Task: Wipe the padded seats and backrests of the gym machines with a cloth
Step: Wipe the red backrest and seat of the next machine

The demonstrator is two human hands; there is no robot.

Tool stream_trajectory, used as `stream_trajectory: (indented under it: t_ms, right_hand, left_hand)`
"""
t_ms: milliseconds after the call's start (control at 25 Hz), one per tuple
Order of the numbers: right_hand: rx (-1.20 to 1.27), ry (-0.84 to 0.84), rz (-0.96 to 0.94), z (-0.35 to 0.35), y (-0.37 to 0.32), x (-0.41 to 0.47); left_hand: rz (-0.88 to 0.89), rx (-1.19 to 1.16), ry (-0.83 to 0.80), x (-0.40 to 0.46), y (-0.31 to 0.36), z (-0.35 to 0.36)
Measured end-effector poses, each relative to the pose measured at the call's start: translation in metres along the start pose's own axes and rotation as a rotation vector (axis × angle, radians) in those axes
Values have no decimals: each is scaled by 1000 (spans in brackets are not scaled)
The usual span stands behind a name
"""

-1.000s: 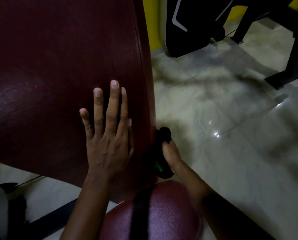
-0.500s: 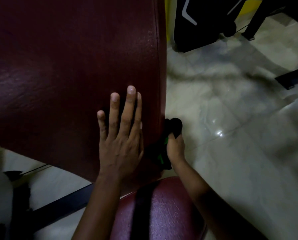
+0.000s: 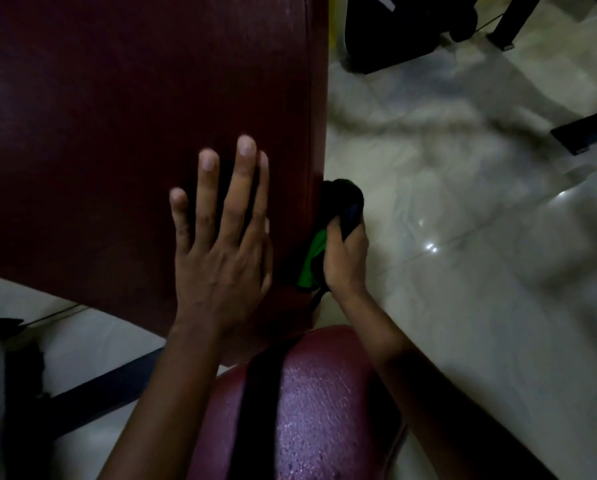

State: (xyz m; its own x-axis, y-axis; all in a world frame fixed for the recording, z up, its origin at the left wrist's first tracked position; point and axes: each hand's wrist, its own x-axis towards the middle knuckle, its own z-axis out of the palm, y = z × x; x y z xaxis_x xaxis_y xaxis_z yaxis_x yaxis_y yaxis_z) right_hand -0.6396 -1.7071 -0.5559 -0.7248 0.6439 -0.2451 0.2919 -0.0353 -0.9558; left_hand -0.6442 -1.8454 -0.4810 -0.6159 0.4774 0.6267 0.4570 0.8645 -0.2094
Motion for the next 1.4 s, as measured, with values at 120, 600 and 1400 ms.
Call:
stream_trajectory:
  t_ms: [120, 600, 1400]
  right_hand:
    - [-212, -119, 283, -7, 39, 1]
    - [-86, -125, 442, 2, 84, 20]
    - [-303, -259, -1256, -32, -220, -91]
  left_hand:
    - [-57, -43, 1, -4, 7, 2]
    - [-64, -84, 54, -31, 10, 19]
    - [-543, -400, -44, -22, -42, -111]
